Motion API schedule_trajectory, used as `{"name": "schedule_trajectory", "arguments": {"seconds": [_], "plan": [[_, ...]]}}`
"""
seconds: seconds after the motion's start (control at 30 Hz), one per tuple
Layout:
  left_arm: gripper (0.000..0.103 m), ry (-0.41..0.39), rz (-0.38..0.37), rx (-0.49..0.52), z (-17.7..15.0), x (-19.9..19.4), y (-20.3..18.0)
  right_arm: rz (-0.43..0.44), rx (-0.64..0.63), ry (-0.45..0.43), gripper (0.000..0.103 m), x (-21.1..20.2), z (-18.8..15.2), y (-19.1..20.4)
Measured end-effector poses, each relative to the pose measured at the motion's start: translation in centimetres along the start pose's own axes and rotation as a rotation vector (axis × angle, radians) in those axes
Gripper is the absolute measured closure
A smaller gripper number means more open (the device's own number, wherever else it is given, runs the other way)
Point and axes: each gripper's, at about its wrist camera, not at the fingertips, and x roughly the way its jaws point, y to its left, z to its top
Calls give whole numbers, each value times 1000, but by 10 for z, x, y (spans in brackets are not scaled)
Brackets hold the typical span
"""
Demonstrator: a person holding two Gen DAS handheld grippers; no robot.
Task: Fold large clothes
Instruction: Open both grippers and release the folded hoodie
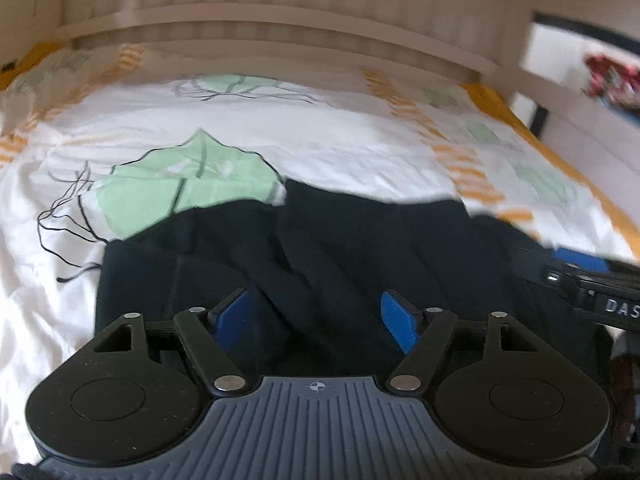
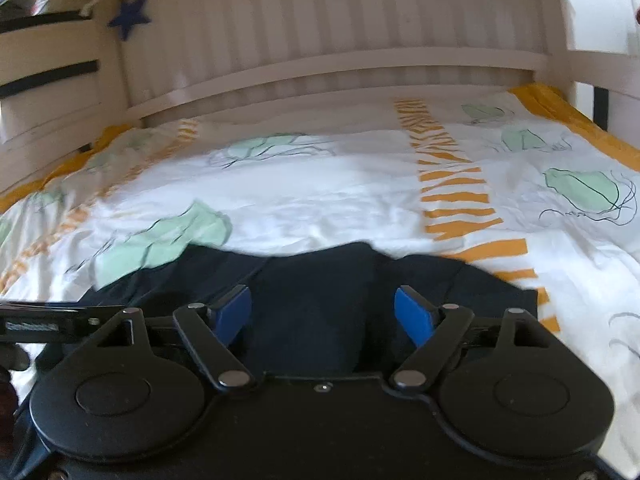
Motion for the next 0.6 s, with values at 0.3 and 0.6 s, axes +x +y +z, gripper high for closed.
{"name": "schedule_trajectory", "arguments": {"seconds": [0.3,0.6], "plan": [[29,6,93,156,-31,26,-26,-90,-75,139,10,29,-41,26],[25,-50,72,102,-42,27,-20,-82,3,110,1,36,-51,13]]}}
